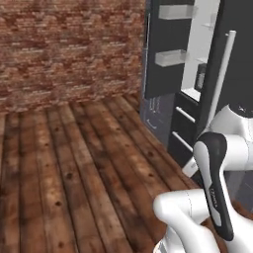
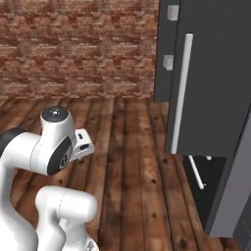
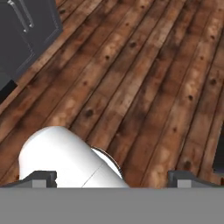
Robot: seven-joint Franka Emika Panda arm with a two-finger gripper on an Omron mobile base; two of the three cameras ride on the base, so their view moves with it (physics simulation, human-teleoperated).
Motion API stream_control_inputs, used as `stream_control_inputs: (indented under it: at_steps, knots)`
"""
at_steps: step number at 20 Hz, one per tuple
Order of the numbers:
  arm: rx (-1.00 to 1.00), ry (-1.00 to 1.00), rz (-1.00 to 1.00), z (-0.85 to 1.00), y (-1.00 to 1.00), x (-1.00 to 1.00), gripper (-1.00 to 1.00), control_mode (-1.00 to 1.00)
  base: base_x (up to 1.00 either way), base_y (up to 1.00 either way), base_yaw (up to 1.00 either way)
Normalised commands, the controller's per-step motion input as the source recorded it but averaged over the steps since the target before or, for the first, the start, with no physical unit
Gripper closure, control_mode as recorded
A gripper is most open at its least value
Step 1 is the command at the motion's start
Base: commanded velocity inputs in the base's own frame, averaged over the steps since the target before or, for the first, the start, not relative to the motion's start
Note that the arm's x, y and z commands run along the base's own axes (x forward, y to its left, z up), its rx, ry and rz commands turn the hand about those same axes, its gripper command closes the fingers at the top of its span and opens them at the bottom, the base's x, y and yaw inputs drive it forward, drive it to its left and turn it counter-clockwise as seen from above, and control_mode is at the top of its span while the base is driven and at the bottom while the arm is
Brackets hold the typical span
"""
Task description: Pick the egg and butter from the fridge and place them by the bowl for mixing.
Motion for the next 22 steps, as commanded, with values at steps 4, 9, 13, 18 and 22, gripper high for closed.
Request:
stream_control_inputs:
  at_steps: [4, 9, 13, 18, 22]
  knots:
    - [0.00, 0.00, 0.00, 0.00, 0.00, 0.00, -1.00, 1.00, 1.00, 0.92, -0.02]
    - [0.00, 0.00, 0.00, 0.00, 0.00, 0.00, -1.00, 1.00, 1.00, 0.58, -0.08]
    - [0.00, 0.00, 0.00, 0.00, 0.00, 0.00, -1.00, 1.00, 0.97, 0.32, -0.56]
    - [0.00, 0.00, 0.00, 0.00, 0.00, 0.00, -1.00, 1.00, 0.61, 0.16, -0.82]
    - [0.00, 0.00, 0.00, 0.00, 0.00, 0.00, -1.00, 1.00, 0.62, 0.65, -0.73]
